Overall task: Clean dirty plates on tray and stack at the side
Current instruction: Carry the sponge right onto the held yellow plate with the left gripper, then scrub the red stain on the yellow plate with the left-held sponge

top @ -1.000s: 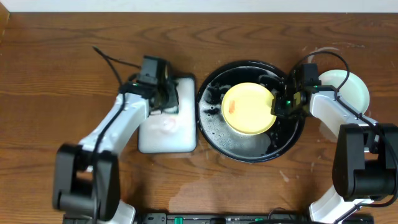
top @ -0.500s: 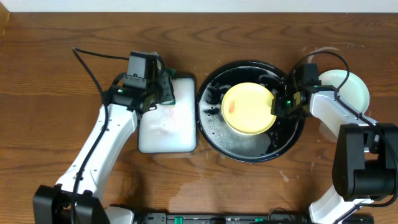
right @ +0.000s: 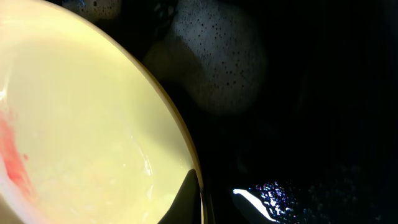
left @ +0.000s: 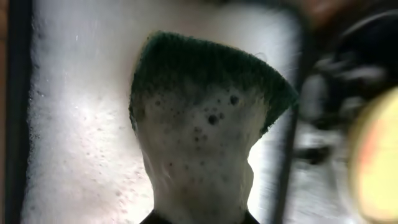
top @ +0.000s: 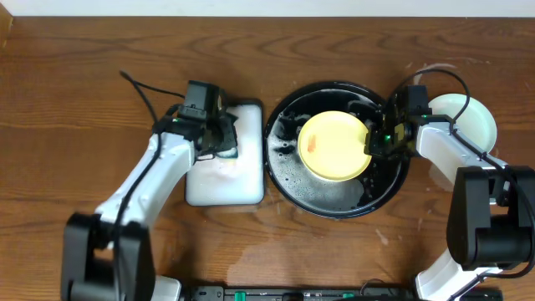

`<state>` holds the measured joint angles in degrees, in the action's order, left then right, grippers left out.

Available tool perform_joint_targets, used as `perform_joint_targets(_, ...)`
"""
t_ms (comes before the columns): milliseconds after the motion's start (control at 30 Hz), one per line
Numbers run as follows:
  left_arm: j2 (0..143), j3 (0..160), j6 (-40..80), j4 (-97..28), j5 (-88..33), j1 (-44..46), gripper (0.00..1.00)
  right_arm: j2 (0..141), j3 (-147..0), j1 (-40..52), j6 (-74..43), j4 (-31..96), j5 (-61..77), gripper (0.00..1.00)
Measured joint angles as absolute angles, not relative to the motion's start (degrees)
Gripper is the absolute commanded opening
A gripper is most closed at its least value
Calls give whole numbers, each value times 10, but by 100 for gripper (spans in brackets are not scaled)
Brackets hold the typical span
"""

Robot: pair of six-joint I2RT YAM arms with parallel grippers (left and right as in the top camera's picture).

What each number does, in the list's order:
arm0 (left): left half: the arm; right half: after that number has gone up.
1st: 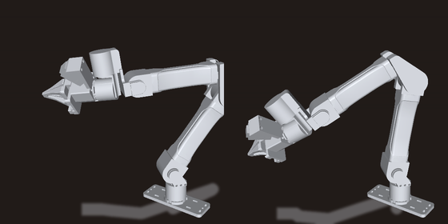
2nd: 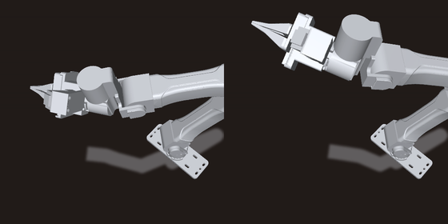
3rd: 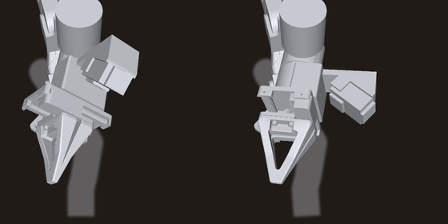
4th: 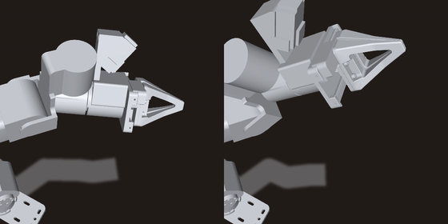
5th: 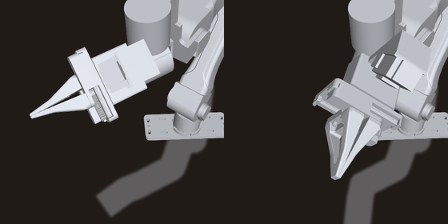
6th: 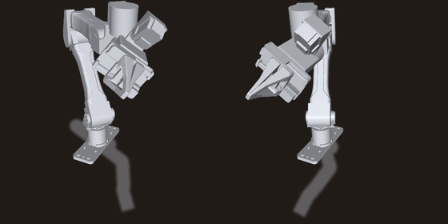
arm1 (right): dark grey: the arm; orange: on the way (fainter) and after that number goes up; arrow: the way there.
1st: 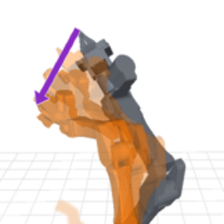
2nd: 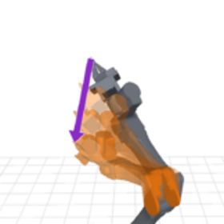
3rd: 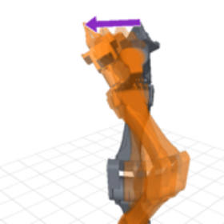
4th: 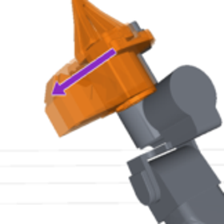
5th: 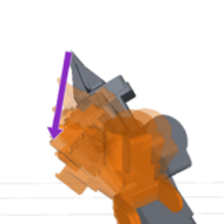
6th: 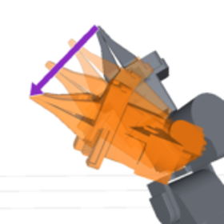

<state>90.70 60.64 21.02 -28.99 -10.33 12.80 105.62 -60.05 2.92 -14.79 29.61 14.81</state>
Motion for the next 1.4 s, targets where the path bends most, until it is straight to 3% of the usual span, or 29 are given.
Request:
perform_joint_targets(333,829,631,301,-271,-118,179,7,1056,-601,30,-148,296,148,1)
perform_joint_targets(767,984,631,394,-133,-122,339,7,1056,-603,48,-148,293,132,1)
perform_joint_targets(1400,1102,631,467,91,-123,431,8,1056,-604,54,-148,293,127,1)
